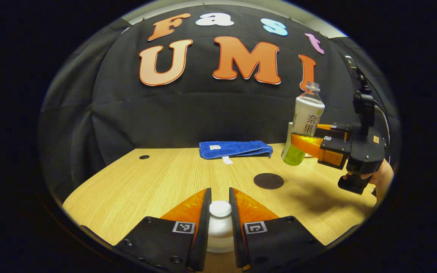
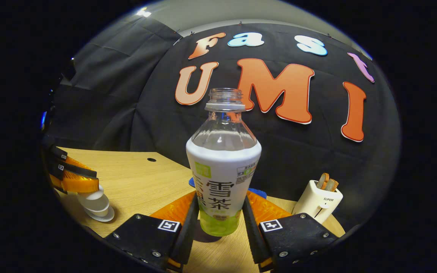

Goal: Open the teacup lid with one hand, grasp the water bottle and pour water into the teacup with the other hand; after pouring, place the water bottle on the coaster and then close the teacup lid.

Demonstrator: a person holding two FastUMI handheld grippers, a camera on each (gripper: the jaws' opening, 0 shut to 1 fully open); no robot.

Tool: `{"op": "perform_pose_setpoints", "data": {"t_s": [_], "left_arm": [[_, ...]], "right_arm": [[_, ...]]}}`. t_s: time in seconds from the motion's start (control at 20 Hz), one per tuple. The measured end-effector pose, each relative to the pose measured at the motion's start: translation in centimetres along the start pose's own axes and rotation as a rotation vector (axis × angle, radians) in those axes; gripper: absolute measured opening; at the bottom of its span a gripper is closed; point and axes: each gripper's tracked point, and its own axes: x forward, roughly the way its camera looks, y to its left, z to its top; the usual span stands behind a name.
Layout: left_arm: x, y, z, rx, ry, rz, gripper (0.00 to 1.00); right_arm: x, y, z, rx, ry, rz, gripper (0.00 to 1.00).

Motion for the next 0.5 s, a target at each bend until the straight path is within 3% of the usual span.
{"op": "perform_pose_setpoints", "data": {"t_s": [0.5], "left_arm": [[0.5, -0.1, -2.9, -0.019, 0.064, 0.025, 0.33]], "right_arm": [[0.1, 0.9, -0.5, 0.049, 0.020, 0.033, 0.63]]}}
